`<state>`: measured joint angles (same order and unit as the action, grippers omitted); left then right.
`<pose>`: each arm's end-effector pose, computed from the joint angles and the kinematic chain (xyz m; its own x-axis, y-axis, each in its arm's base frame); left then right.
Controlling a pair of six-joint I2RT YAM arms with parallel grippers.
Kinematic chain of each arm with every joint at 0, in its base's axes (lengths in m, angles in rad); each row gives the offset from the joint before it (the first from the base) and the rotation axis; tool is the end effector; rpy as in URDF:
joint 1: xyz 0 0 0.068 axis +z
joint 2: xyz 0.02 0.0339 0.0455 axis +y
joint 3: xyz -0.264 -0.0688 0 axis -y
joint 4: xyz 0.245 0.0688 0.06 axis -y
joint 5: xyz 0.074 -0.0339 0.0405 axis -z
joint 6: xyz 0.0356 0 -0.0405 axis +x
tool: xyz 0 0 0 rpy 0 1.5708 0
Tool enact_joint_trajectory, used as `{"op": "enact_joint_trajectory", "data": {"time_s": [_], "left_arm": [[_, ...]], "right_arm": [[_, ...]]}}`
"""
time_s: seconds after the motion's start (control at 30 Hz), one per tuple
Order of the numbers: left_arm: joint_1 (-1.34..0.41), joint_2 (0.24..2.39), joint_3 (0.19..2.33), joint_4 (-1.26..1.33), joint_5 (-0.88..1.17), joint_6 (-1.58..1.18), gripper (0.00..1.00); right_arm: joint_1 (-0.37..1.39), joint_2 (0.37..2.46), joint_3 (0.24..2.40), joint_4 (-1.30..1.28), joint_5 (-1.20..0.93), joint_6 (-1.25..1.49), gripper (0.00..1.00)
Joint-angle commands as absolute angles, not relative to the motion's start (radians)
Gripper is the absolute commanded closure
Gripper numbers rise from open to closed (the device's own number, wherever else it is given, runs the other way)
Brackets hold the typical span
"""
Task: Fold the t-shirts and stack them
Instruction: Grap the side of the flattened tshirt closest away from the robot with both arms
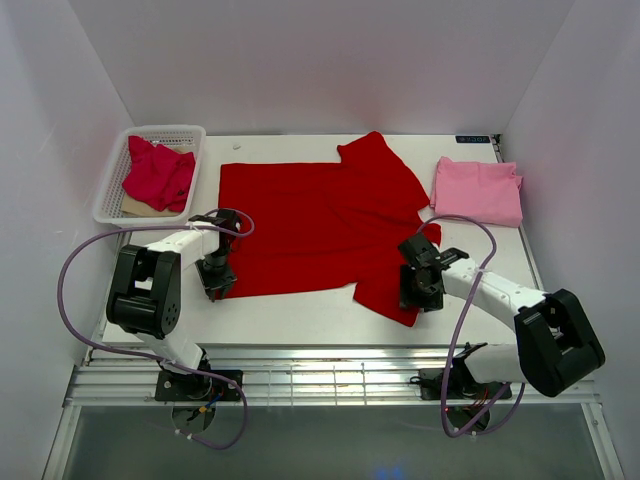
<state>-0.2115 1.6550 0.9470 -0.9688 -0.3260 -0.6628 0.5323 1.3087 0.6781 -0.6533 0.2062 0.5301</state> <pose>0.2526 -0.0426 0.1557 -0.9091 -0.4010 -0.1125 -0.4154 0.8530 0.3161 0.1895 0.1032 0.1681 -0.9389 0.0213 -0.3434 0.0323 0.9991 -0.0263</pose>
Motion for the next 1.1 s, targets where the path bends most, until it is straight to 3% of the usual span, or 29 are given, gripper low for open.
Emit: {"op": "enact_joint_trajectory", "data": {"time_s": [0.0,0.1,0.2,0.23,0.33,0.57,1.07], "left_arm": [[-0.213,1.666,0.919,-0.916,-0.334,-0.683,0.65],[-0.215,1.67,0.919,-0.917,-0.339,-0.683,0.65],[-0.215,1.675,0.917,-0.916,-0.341,-0.683,0.65],[-0.215,1.678,0.916,-0.913,-0.342,-0.683,0.66],[-0.215,1.684,0.914,-0.908,-0.342,-0.681,0.7],[-0.215,1.684,0.917,-0.907,-0.345,-0.678,1.0],[-0.213,1.569,1.078,-0.992,-0.368,-0.66,1.0]], "right_arm": [[0.543,1.282,0.655,-0.64,0.169,0.564,0.41],[0.552,1.281,0.632,-0.621,0.147,0.575,0.43],[0.563,1.281,0.618,-0.614,0.13,0.583,0.64],[0.568,1.281,0.612,-0.612,0.127,0.586,0.76],[0.577,1.275,0.607,-0.623,0.135,0.586,0.92],[0.581,1.23,0.708,-0.716,0.193,0.584,0.92],[0.581,1.267,0.96,-0.833,0.307,0.548,0.92]]}}
